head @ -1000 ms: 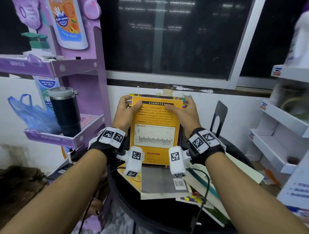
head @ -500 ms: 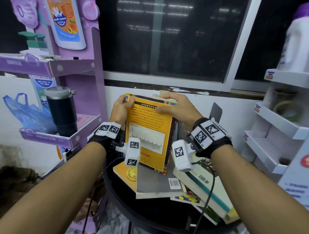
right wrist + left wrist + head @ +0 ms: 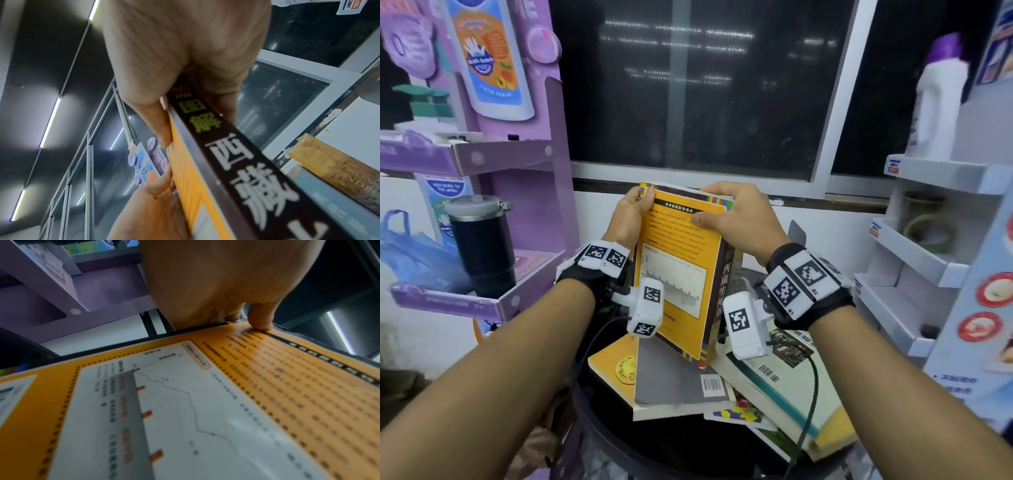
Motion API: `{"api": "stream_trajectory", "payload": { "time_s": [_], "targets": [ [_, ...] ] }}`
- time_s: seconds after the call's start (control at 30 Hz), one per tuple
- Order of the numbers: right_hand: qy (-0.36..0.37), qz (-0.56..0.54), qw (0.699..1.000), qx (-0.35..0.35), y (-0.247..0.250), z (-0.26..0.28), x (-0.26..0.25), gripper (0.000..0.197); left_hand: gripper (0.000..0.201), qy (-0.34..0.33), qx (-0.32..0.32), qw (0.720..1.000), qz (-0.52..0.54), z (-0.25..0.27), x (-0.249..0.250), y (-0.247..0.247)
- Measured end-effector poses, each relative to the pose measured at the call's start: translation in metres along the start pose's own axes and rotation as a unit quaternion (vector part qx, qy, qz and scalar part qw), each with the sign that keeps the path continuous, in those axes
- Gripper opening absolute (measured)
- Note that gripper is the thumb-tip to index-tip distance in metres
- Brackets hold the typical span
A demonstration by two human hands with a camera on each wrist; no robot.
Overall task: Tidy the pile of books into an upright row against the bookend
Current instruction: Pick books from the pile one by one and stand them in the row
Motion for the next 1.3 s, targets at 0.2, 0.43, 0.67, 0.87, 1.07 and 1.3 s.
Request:
{"api": "stream_trajectory", "payload": {
  "time_s": [0.2,0.43,0.67,0.87,1.07,1.3],
  "targets": [
    [-0.013,0.030,0.998,0.050,0.027,0.010,0.007,0.042,0.034,-0.013,0.001,1.000,-0.014,0.003,0.003,-0.038],
    [-0.038,0.054,0.995,0.078,0.070,0.022,0.016,0.040,0.042,-0.017,0.020,0.999,-0.047,-0.004,-0.009,-0.075],
    [-0.079,0.102,0.987,0.099,0.102,0.022,0.032,0.037,0.027,0.002,0.018,0.996,-0.093,-0.023,-0.027,-0.107],
    [-0.105,0.127,0.979,0.121,0.117,0.012,0.049,0.034,0.032,0.003,-0.005,0.990,-0.141,-0.035,-0.043,-0.129],
    [-0.114,0.154,0.971,0.144,0.118,-0.009,0.069,0.035,0.040,-0.012,-0.034,0.975,-0.218,-0.048,-0.058,-0.145],
    [-0.121,0.181,0.958,0.186,0.106,-0.035,0.096,0.038,0.046,-0.044,-0.031,0.953,-0.297,-0.072,-0.077,-0.150]
  ]
}}
Point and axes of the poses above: each hand's wrist, its own z-axis away from the middle knuckle, its own y-axis out of the back of the hand, x = y × z, the point moved 2 cm from there along -z, towards the middle knuckle, and after that the axes turned 6 degrees about y, right-handed, at the moved point
